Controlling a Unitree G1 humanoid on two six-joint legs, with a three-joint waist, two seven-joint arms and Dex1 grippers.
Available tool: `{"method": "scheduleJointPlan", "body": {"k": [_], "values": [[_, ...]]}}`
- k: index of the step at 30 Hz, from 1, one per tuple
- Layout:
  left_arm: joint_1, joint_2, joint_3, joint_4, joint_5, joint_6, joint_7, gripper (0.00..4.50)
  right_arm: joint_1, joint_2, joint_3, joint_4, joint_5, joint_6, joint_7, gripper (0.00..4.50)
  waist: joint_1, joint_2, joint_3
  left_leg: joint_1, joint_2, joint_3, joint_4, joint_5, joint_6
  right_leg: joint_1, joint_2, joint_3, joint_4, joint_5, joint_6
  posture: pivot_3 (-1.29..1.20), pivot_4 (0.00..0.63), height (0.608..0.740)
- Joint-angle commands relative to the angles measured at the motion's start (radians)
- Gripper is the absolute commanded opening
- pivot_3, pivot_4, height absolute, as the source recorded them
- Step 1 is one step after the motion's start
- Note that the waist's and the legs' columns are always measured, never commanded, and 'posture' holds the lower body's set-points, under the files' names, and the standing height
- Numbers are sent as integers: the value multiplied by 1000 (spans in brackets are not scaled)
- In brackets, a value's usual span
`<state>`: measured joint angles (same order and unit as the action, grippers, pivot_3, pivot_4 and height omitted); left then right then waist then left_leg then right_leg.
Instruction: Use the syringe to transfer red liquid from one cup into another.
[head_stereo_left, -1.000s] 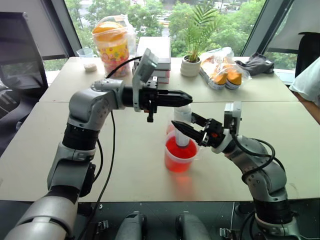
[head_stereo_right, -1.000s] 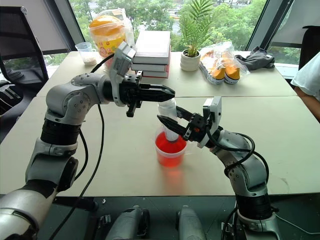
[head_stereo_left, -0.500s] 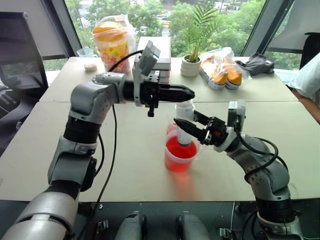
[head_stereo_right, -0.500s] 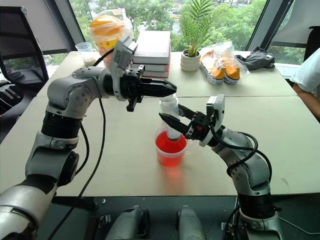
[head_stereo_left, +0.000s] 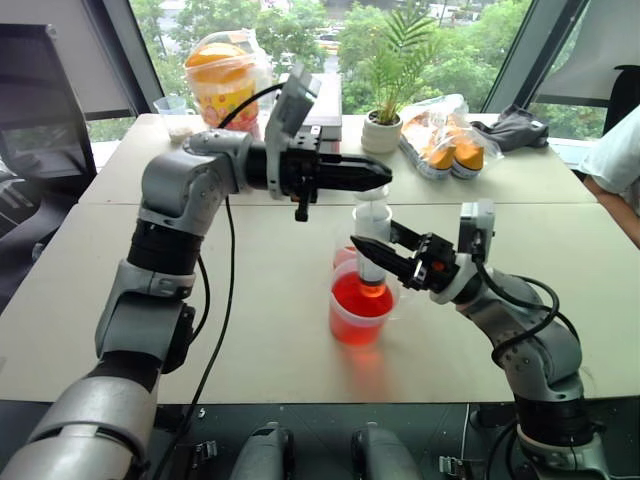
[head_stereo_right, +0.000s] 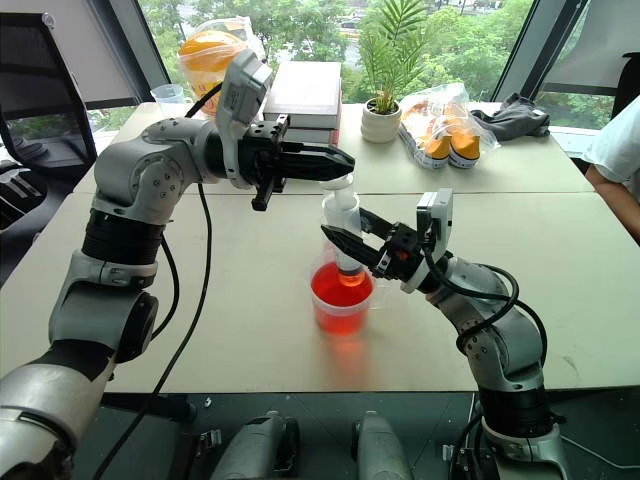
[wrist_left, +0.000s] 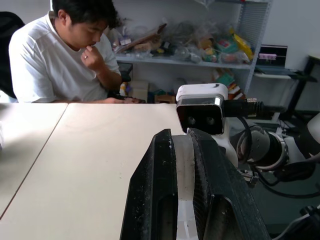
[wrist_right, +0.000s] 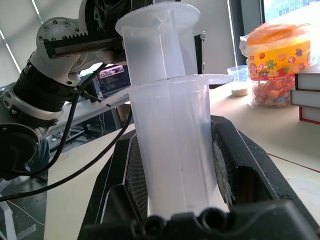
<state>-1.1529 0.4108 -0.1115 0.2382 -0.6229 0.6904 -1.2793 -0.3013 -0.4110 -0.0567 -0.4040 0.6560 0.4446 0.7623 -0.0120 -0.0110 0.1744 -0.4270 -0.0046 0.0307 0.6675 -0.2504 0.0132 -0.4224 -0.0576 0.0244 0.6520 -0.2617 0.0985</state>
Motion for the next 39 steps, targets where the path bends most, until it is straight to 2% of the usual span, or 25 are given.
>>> {"method": "scheduleJointPlan", "body": {"k": [1,6,9,14,22,27,33,39], "values": [[-66,51,93,18,21,-58,40,57,21,-17,35,-27,21,11,46,1413,0,0,0,0,0,0,0,0,0,0,0,0,0,0,0,0,150,740],[-40,54,76,-2,11,-30,24,57,-11,-16,23,-46,30,17,32,1413,0,0,0,0,0,0,0,0,0,0,0,0,0,0,0,0,150,740],[-23,57,76,4,-1,-6,21,1276,-50,-23,-1,-61,51,34,17,1413,-2,0,0,0,0,0,0,0,0,0,0,0,0,0,0,0,150,740],[6,68,83,-6,8,-27,17,3777,-108,-37,-42,-86,112,80,-22,1413,-1,0,0,0,0,0,0,0,0,0,0,0,0,0,0,0,150,740],[79,138,141,-48,-5,-9,26,3777,-167,-54,-90,-92,191,133,-77,1413,-4,0,0,0,0,0,0,0,0,0,-1,0,0,0,0,0,150,740],[119,187,153,-72,-3,-2,47,3777,-318,-33,-158,18,280,165,-147,1413,-2,0,0,0,0,0,0,0,0,-1,-1,0,1,0,0,0,150,740],[139,185,160,-109,-10,-1,80,3777,-485,-6,-126,326,123,3,-72,1413,1,0,0,0,0,0,0,0,0,0,-1,-1,0,0,0,0,150,740],[111,160,155,-100,3,-24,115,3777,-495,75,-62,555,-20,-191,42,1413,-3,0,0,0,0,0,-1,0,0,-1,-1,0,-1,0,0,0,150,740]]}}
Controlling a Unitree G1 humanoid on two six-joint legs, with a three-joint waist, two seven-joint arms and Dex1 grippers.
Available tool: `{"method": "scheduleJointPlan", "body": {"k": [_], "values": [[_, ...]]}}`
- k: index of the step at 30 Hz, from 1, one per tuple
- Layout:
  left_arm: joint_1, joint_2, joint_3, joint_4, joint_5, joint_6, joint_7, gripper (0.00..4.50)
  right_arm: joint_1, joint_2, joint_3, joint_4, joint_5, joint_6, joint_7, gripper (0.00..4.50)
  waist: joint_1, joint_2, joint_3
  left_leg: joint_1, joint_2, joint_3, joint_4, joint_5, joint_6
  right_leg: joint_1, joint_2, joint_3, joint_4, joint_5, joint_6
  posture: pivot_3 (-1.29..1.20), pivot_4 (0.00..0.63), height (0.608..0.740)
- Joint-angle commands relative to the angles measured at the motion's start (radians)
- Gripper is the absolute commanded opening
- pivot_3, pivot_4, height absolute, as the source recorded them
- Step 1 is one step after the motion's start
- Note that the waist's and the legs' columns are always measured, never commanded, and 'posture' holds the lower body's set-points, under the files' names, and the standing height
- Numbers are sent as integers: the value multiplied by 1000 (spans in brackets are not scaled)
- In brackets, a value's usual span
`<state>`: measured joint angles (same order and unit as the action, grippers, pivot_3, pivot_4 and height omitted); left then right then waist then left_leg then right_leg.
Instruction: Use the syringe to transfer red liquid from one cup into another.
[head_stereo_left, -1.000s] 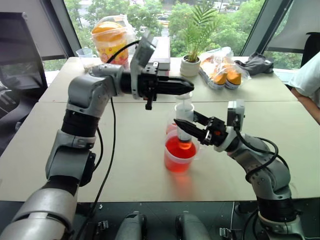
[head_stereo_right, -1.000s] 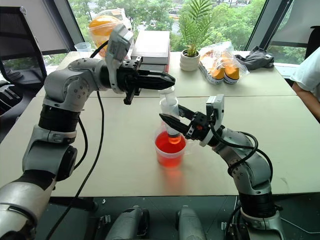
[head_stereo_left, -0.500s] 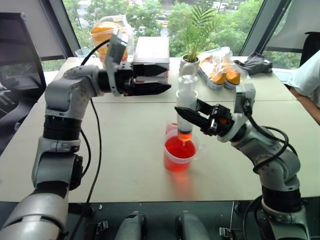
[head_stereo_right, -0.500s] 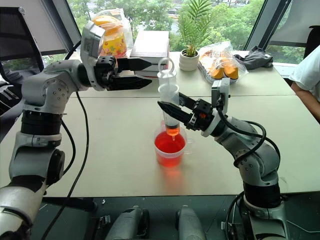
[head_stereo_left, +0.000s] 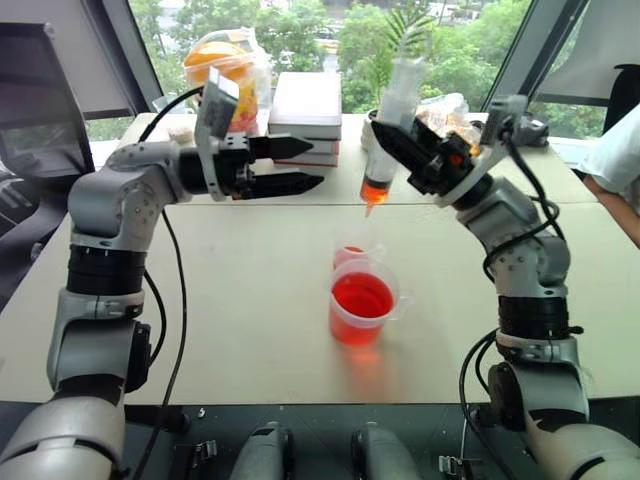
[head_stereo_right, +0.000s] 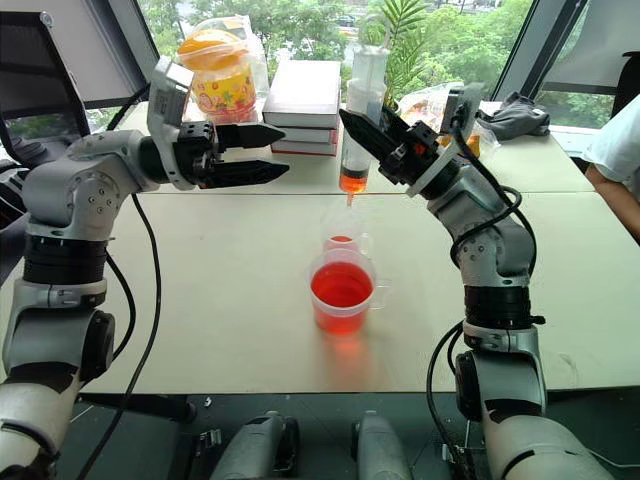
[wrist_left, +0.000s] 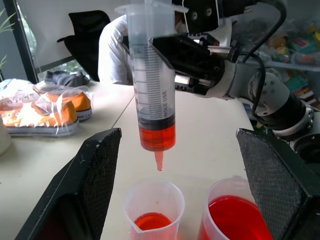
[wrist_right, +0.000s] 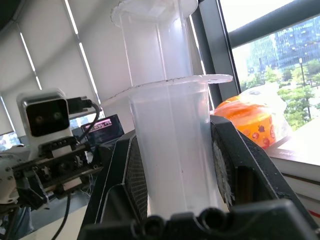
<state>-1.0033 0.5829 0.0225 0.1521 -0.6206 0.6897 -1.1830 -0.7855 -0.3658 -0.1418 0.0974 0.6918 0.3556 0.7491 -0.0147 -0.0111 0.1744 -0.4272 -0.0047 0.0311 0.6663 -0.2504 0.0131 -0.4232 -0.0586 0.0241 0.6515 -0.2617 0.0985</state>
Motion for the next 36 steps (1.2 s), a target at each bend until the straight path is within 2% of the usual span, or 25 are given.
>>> {"method": "scheduleJointPlan", "body": {"k": [1,5,14,21,24,28,29,30,36], "values": [[-46,-17,20,-8,4,-31,22,3777,-5,39,28,73,-72,-125,68,1413,-1,0,0,0,0,0,0,0,0,0,0,0,0,0,0,0,150,740],[-124,-76,3,93,50,-102,48,3777,50,74,53,139,-153,-232,93,1413,5,0,0,0,0,0,0,0,0,0,0,0,0,0,0,0,150,740],[-309,-209,-13,379,152,-227,69,3777,87,96,60,103,-178,-247,99,1413,-3,0,0,0,0,0,0,0,0,0,1,0,0,0,0,0,150,740],[-353,-252,-22,489,187,-238,37,3777,102,97,65,78,-188,-245,96,1413,-2,0,0,0,0,1,-1,0,0,-1,1,0,0,0,0,0,150,740],[-360,-265,-23,519,204,-241,36,3007,102,94,63,72,-189,-241,97,1413,-2,0,0,0,0,1,0,0,0,-1,1,0,0,0,0,0,150,740],[-364,-275,-18,531,208,-243,25,1003,99,91,63,72,-194,-242,101,1413,1,0,0,0,0,0,0,0,0,-1,1,0,0,0,0,0,150,740],[-365,-276,-17,531,208,-242,22,386,98,90,64,73,-195,-242,102,1413,1,0,0,0,0,0,0,0,0,-1,1,0,0,0,0,0,150,740],[-365,-277,-16,529,208,-240,19,27,97,90,63,73,-195,-242,102,1413,1,0,0,0,0,0,0,0,0,-1,1,0,0,0,0,0,150,740],[-328,-265,-44,477,216,-216,-28,27,88,84,60,63,-191,-235,105,1413,-3,0,0,0,0,0,0,0,0,-1,1,0,1,0,0,0,150,740]]}}
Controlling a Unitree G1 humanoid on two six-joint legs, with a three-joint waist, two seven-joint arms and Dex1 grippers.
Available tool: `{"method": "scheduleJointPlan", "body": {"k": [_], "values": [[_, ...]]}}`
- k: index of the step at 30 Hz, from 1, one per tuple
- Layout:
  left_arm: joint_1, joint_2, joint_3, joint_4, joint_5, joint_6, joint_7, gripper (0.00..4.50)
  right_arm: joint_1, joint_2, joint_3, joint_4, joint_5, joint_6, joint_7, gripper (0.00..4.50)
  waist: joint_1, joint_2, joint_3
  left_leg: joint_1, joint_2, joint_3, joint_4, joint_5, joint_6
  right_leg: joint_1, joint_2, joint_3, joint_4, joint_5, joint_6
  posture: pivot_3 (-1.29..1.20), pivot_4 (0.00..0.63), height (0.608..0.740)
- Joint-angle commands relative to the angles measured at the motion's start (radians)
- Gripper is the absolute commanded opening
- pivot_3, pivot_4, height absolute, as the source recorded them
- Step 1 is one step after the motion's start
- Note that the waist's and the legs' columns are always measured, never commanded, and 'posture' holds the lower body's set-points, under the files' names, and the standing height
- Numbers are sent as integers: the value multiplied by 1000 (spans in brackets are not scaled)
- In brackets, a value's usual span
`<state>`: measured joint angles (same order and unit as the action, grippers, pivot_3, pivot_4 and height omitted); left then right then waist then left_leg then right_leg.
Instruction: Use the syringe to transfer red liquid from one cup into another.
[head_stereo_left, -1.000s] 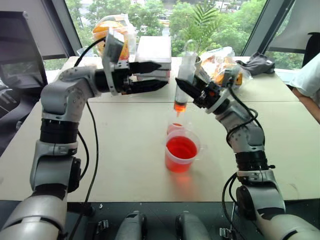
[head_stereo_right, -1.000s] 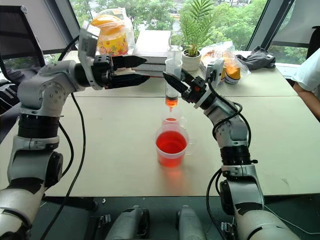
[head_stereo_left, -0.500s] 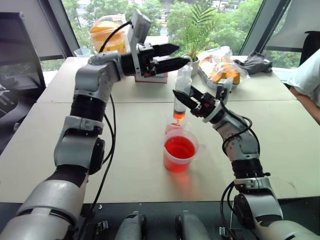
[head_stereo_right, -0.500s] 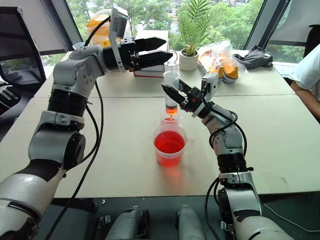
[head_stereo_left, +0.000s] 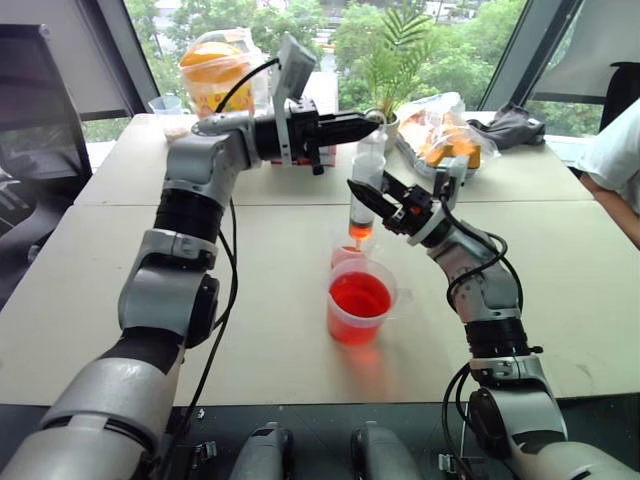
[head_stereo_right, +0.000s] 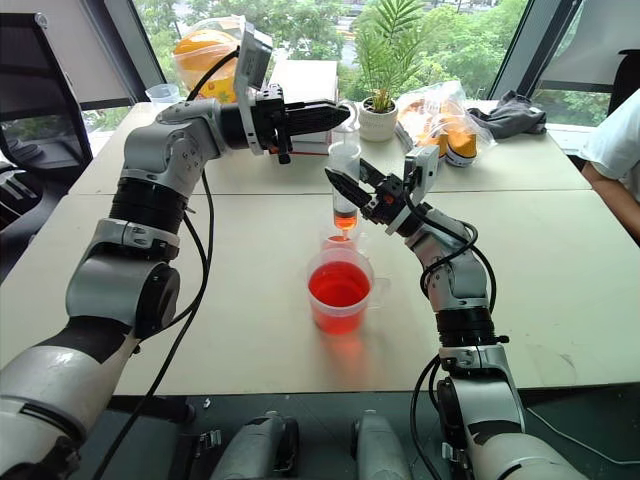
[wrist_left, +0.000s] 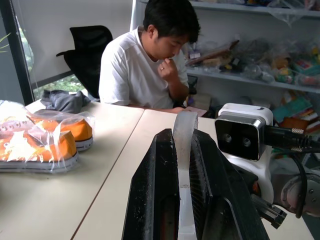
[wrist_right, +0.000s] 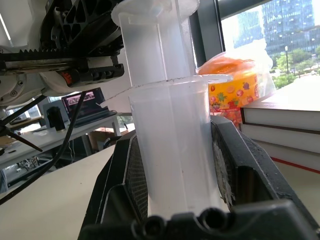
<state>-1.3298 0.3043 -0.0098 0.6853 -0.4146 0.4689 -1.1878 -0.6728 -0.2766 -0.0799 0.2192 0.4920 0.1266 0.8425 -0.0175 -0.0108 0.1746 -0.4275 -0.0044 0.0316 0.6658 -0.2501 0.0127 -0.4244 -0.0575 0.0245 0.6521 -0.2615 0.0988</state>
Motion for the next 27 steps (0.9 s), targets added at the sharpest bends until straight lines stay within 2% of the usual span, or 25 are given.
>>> {"method": "scheduleJointPlan", "body": {"k": [1,8,27], "values": [[12,16,-23,-68,16,8,-31,27,-29,-5,-4,-63,11,-3,10,1413,0,0,0,0,0,0,0,0,0,0,0,0,0,0,0,0,150,740],[103,17,-76,-127,64,-14,-50,27,-63,-6,-18,-90,29,19,-5,1413,2,0,0,0,0,0,0,0,0,0,0,0,0,0,0,0,150,740],[221,2,-97,-212,93,-19,-29,27,-112,-69,-69,-144,57,63,-26,1413,4,0,0,0,0,0,0,0,0,0,-1,0,0,0,0,0,150,740]]}}
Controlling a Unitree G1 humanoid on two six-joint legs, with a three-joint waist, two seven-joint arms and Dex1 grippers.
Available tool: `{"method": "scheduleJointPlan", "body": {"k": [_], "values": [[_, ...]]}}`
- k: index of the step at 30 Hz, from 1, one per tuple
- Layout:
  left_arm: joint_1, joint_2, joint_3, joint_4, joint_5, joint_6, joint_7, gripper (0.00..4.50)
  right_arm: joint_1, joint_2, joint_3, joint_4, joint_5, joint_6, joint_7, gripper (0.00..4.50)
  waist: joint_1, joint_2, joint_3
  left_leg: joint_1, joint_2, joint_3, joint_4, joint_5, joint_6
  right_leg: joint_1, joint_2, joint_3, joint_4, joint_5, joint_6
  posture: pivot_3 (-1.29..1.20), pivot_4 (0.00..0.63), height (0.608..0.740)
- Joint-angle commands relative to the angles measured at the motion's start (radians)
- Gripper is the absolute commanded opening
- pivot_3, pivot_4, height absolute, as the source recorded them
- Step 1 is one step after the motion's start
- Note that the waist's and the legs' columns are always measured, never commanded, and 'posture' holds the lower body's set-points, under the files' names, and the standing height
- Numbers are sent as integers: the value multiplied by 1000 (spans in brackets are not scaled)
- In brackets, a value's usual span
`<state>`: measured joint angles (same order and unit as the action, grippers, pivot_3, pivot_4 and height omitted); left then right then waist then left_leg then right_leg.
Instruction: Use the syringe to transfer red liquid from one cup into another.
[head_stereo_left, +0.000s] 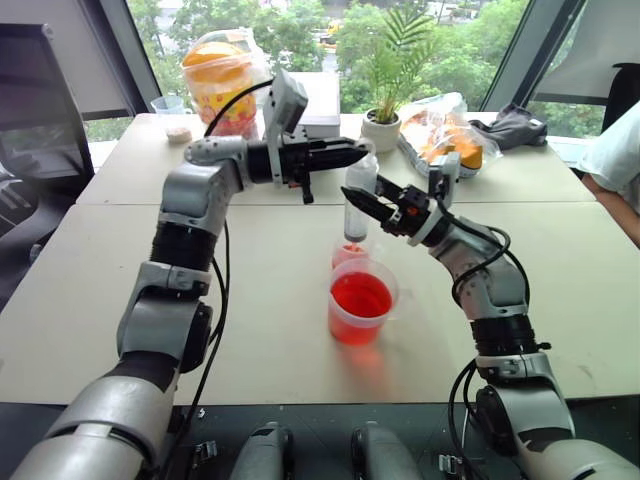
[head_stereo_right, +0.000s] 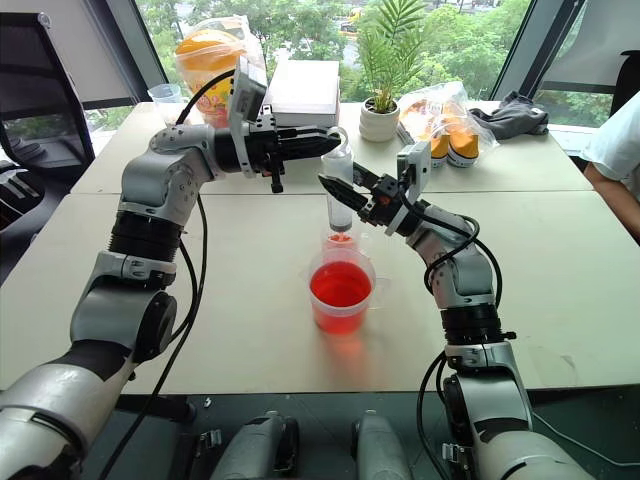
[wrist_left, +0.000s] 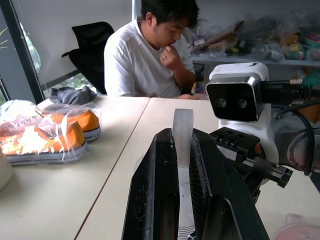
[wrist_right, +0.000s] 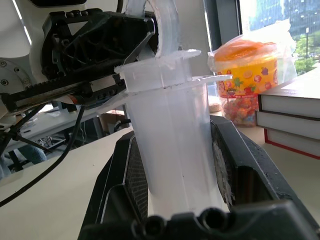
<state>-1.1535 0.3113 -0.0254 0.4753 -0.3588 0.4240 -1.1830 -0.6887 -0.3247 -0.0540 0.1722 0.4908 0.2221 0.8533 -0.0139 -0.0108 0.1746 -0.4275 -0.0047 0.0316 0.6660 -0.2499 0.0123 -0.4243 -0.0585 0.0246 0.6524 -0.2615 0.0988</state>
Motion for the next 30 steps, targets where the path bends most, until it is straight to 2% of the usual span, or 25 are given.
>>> {"method": "scheduleJointPlan", "body": {"k": [1,10,13,16,20,25,30], "values": [[47,-5,-82,-4,37,27,-32,27,-99,-24,-98,-97,59,-30,-37,1413,0,0,0,0,0,0,0,0,0,0,0,0,0,0,0,0,150,740],[29,29,-60,-57,10,74,-39,27,-75,-27,-77,-102,61,4,-15,1413,0,0,0,0,0,0,0,0,0,0,0,0,0,0,0,0,150,740],[9,42,-29,-75,-18,118,-27,1138,-54,-21,-64,-109,58,17,-2,1413,0,0,0,0,0,0,0,0,0,0,0,0,0,0,0,0,150,740],[0,55,-13,-94,-28,128,-15,2706,-39,-19,-54,-120,61,29,7,1413,0,0,0,0,0,0,0,0,0,0,0,0,0,0,0,0,150,740],[17,110,8,-168,-65,187,-31,4480,-25,-15,-48,-138,65,38,5,1413,-2,0,0,0,0,0,0,0,0,0,0,0,0,0,0,0,150,740],[135,242,-32,-333,-94,237,-127,4480,-26,-13,-53,-140,67,45,-5,1413,-6,0,0,1,1,0,-1,0,0,0,0,0,1,0,0,0,150,740],[226,299,-32,-431,-117,274,-131,4480,-41,-44,-80,-178,93,112,-41,1413,3,0,0,1,0,-1,0,1,-1,0,-2,0,1,0,0,0,150,740]]}}
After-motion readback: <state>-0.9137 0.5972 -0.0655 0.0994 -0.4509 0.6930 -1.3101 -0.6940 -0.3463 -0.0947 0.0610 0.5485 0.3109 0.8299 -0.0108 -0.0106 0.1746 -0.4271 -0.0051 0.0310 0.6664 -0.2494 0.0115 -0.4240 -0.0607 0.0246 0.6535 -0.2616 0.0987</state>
